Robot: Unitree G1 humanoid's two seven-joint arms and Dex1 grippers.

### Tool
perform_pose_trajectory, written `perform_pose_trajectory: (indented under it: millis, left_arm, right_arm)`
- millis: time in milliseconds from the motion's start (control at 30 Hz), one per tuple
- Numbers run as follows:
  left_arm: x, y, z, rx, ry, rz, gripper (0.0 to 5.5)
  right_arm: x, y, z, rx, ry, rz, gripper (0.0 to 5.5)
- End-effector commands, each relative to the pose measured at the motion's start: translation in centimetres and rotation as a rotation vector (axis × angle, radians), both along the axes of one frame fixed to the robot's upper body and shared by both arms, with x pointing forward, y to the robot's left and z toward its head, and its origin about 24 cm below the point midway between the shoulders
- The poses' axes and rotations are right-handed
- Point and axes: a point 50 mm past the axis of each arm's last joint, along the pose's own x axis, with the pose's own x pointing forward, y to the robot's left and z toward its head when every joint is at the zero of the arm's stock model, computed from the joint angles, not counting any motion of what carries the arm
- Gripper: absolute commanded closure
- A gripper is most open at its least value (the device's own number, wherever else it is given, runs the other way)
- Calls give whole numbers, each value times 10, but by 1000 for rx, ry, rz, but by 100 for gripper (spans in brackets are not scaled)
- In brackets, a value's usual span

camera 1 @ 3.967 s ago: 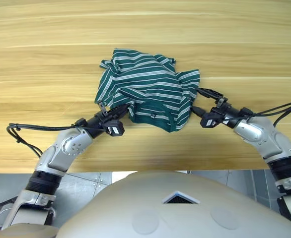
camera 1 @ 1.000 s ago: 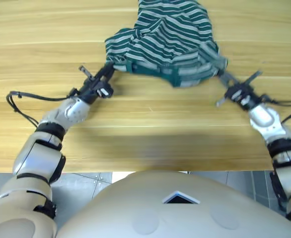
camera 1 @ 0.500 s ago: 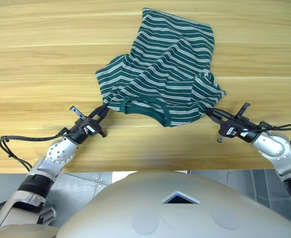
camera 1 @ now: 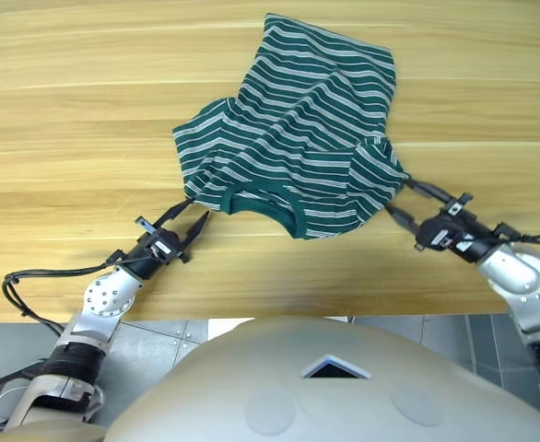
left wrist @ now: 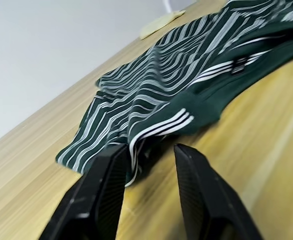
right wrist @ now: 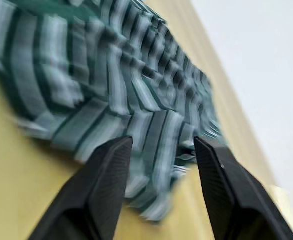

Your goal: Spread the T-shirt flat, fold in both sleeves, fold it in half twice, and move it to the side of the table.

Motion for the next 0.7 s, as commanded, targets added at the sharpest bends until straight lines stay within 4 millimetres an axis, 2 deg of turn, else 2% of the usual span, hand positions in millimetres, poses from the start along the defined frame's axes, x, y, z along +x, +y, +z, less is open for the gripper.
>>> perform_pose_trajectory:
  millis: [33, 133, 233, 333, 400, 533, 600, 667, 700]
  left_arm:
    - [-2, 1, 3, -77, -9, 10, 381]
    - [-1, 2, 1, -130, -12, 40, 381]
    - [4, -2, 14, -234, -88, 56, 381]
    - [9, -2, 32, -318, -172, 64, 381]
    - [15, 2, 43, -363, -226, 80, 381]
    - [32, 5, 42, -317, -230, 67, 381]
    - [42, 4, 44, -274, -238, 38, 381]
    - [50, 4, 46, -237, -253, 20, 381]
    - [53, 5, 47, -224, -257, 18, 381]
  right_arm:
    - [32, 6, -3, -67, -84, -32, 322]
    - [35, 13, -14, -116, -52, 14, 322]
    - [31, 11, -35, -199, 19, 21, 322]
    - [15, 3, -53, -241, 94, -2, 322]
    - [-2, -5, -58, -268, 142, -18, 322]
    - [-35, -22, -48, -304, 184, -24, 322]
    - [-50, -22, -28, -244, 157, -7, 322]
    - [-50, -32, -3, -225, 81, -50, 322]
    - [-51, -37, 3, -237, 65, -69, 322]
